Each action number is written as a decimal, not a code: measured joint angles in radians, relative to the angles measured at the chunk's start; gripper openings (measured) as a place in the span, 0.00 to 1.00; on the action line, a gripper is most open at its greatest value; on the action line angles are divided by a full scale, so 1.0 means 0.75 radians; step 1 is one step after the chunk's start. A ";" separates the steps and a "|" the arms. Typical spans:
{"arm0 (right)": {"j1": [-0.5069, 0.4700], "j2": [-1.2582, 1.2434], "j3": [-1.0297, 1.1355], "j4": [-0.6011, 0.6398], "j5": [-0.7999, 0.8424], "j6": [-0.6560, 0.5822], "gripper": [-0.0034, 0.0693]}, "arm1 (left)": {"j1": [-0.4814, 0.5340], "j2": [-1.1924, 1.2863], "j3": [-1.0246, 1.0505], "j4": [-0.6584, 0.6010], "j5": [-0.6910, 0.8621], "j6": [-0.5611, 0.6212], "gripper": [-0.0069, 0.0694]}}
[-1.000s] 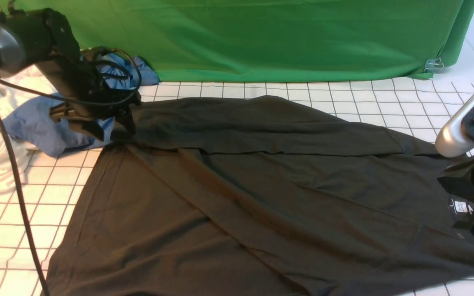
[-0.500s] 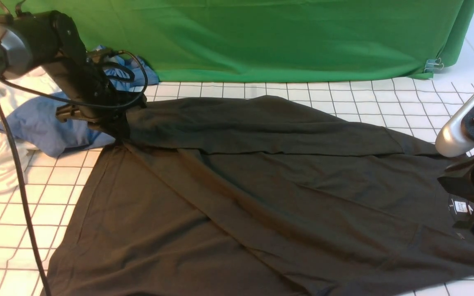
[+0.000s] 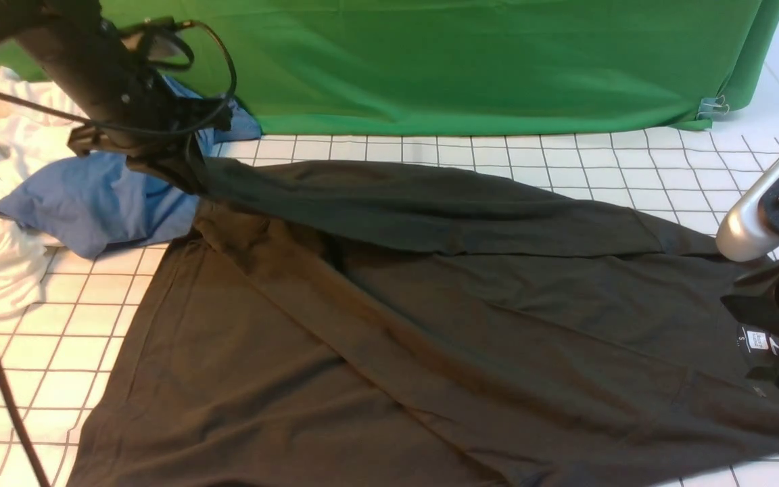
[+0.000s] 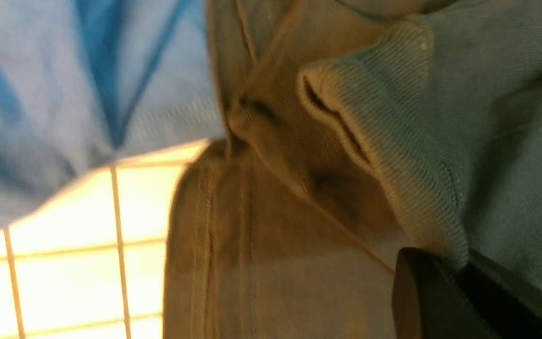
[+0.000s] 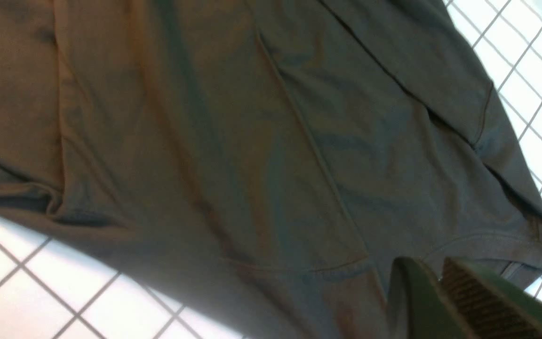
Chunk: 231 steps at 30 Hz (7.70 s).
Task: Fold a long-sleeved shirt over a white checkered tablecloth.
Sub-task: 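Fold the left side of the dark shirt inward over its body with the left gripper, then grasp the near edge of the shirt at its hem and shoulder corners, then fold the black garment in half by bringing its near edge over to the far edge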
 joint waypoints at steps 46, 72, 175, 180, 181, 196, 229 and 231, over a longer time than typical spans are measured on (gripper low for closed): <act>0.000 -0.044 0.000 -0.043 0.082 0.045 0.24 | -0.132 -0.203 0.573 0.277 -0.067 0.163 0.50; 0.284 0.039 -0.025 0.026 0.207 0.029 0.42 | -0.531 -0.711 1.488 0.526 -0.443 0.436 0.73; -0.334 1.588 -1.397 -0.076 -0.029 -0.246 0.09 | -0.181 0.130 -0.093 0.755 -0.599 0.611 0.05; -0.334 1.613 -1.398 -0.078 -0.048 -0.216 0.12 | -0.167 0.139 -0.103 0.718 -0.587 0.307 0.06; -0.334 1.614 -1.399 -0.080 -0.049 -0.207 0.13 | -0.163 0.139 -0.107 0.695 -0.556 0.263 0.07; -0.338 1.618 -1.407 -0.089 -0.035 -0.140 0.37 | -0.092 0.336 -0.120 0.349 -0.528 0.164 0.70; -0.342 1.609 -1.407 -0.094 0.061 -0.139 0.38 | -0.081 0.391 -0.443 0.330 -0.556 0.230 0.06; -0.343 1.609 -1.407 -0.094 0.061 -0.139 0.38 | -0.074 0.392 -0.443 0.344 -0.548 0.230 0.06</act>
